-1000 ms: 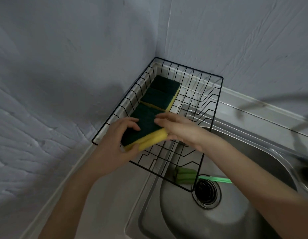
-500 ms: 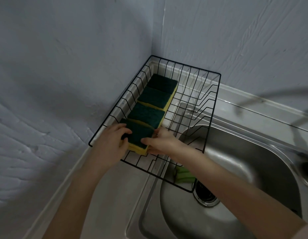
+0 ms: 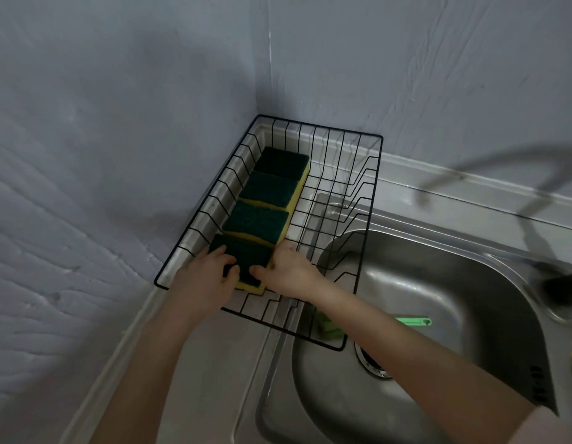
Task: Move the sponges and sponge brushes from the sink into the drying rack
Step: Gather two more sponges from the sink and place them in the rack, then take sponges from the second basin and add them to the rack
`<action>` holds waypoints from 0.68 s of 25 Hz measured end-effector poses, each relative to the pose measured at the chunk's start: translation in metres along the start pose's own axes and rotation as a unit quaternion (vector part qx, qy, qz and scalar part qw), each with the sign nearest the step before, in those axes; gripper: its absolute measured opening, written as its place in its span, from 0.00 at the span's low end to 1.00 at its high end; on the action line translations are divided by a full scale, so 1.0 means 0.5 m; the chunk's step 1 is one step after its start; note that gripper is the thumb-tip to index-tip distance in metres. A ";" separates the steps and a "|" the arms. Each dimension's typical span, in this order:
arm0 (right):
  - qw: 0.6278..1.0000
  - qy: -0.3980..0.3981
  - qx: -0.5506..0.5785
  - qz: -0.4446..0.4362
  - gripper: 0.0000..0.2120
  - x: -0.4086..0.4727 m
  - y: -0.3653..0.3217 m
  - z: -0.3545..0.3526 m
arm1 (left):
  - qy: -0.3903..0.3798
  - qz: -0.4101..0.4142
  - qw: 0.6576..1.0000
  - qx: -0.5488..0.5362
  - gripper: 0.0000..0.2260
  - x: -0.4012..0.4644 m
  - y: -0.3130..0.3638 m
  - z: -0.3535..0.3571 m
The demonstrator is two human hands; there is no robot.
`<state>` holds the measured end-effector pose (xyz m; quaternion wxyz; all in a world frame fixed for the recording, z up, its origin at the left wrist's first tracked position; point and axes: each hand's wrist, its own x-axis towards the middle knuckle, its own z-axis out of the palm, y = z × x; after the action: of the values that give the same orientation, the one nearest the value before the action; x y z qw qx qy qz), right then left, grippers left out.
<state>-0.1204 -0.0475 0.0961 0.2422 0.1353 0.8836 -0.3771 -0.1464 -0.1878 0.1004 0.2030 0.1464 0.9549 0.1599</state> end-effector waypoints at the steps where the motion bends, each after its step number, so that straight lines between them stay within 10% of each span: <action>1: 1.000 0.006 -0.003 -0.015 0.31 -0.008 0.000 -0.006 | 0.004 -0.001 1.000 -0.006 0.17 -0.004 0.003 -0.003; 9: 0.967 0.194 -0.086 -0.138 0.27 -0.147 0.055 -0.069 | 0.102 0.123 0.985 -0.061 0.17 -0.090 0.107 -0.022; 17: 0.964 0.242 -0.091 -0.062 0.31 -0.316 0.176 -0.066 | 0.118 0.240 0.963 -0.043 0.17 -0.217 0.216 0.030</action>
<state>0.0397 0.0275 0.1466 0.0090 0.1450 0.9531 -0.2653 -0.0218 -0.1238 0.1640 0.0502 0.3427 0.9012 0.2605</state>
